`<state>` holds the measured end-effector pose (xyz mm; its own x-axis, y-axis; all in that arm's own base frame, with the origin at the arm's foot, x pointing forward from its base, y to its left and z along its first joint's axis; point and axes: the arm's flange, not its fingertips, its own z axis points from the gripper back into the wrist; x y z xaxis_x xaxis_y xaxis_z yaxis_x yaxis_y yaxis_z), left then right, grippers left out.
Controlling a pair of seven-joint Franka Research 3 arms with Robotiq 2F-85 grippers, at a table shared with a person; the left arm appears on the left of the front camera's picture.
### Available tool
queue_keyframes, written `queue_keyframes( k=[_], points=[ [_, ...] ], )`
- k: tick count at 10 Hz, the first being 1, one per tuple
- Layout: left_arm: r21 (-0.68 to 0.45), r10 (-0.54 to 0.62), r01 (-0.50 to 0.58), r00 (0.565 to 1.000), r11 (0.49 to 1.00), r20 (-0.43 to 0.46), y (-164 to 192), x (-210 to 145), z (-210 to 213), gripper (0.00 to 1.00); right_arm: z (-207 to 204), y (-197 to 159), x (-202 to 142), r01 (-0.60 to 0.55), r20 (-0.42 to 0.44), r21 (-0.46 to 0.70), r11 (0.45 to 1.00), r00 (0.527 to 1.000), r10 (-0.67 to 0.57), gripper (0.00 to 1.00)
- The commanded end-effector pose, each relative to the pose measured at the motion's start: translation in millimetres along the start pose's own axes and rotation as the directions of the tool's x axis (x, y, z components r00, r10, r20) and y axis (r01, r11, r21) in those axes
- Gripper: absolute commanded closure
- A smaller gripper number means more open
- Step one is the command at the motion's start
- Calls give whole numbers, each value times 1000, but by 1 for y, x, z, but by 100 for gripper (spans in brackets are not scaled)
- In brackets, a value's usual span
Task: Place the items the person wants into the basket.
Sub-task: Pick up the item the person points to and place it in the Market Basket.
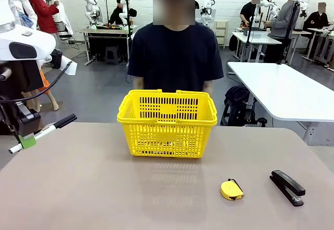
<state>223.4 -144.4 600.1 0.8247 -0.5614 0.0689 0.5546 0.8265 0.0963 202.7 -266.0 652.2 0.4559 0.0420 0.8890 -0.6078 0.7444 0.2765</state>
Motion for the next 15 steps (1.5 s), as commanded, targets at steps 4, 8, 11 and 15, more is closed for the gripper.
queue_keyframes(
  k=[4, 8, 11, 15],
  points=[
    [111, -393, 386, 919, 916, 42, -11, 158, 88, 89, -1, -1, 1, -14, 26, 13, 1000, 1000, 13, 0],
    [234, -675, 682, 728, 693, -122, -41, 333, 54, 89, -1, -1, 1, -14, 26, 13, 1000, 1000, 13, 0],
    [177, -768, 765, 637, 619, -66, -54, 383, -4, 89, -1, -1, 1, -14, 26, 13, 1000, 1000, 13, 0],
    [168, -756, 752, 652, 637, -54, -58, 391, -34, 89, -1, -1, 1, -14, 26, 13, 1000, 1000, 13, 0]
  ],
)
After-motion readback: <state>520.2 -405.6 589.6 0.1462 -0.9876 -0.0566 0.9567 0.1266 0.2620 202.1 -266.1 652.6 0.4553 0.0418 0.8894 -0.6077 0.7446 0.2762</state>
